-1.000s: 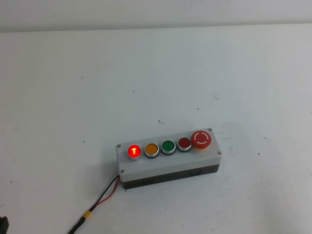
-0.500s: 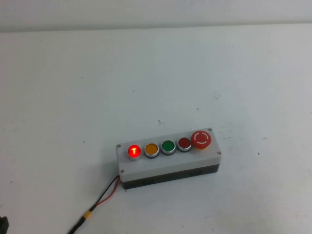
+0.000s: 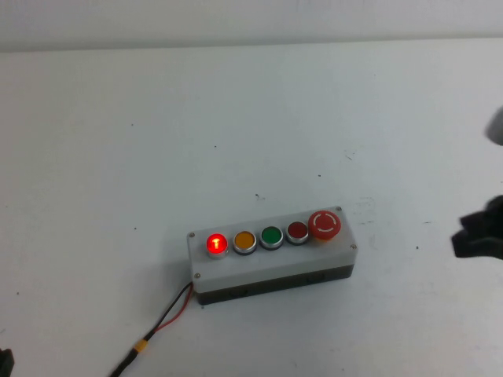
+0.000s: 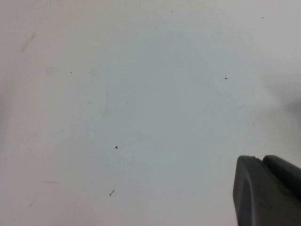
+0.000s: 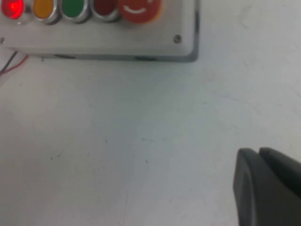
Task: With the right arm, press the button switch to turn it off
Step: Press the button to turn off
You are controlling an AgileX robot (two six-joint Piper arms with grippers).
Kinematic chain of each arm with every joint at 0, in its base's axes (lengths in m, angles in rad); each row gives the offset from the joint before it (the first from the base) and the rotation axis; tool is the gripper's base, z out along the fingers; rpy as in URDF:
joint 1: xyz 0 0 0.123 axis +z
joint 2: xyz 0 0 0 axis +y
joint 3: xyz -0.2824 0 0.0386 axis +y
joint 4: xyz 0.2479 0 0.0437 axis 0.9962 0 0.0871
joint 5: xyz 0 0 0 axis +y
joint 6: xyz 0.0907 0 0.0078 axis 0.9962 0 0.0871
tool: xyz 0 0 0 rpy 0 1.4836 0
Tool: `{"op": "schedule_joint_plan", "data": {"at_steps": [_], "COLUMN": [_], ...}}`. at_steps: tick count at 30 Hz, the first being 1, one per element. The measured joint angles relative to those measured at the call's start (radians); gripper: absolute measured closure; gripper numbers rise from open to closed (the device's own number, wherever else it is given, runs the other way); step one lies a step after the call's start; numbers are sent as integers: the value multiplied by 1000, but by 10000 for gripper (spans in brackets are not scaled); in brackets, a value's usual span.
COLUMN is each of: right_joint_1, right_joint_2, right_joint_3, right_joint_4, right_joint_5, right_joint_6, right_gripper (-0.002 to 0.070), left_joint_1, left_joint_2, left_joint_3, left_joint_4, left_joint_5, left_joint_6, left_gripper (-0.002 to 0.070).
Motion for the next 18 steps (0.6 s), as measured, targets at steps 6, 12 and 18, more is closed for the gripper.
{"op": "schedule_joint_plan", "data": {"at_steps": [6, 12, 18], "right_joint_1": [280, 435, 515], "right_joint_2": [302, 565, 803], "right_joint_3": [-279, -605, -895], "right_joint_4": [-166, -220, -228], "right_joint_5": [14, 111, 214], "right_joint_6": [92, 102, 93], "right_gripper": [692, 692, 692], "left_joint_1": [0, 0, 0], "left_joint_2": [0, 0, 0], "left_joint_3": [0, 0, 0], "left_joint_4": [0, 0, 0], "left_joint_5": [0, 0, 0], "left_joint_6": [0, 0, 0], "left_gripper": [677, 677, 677]}}
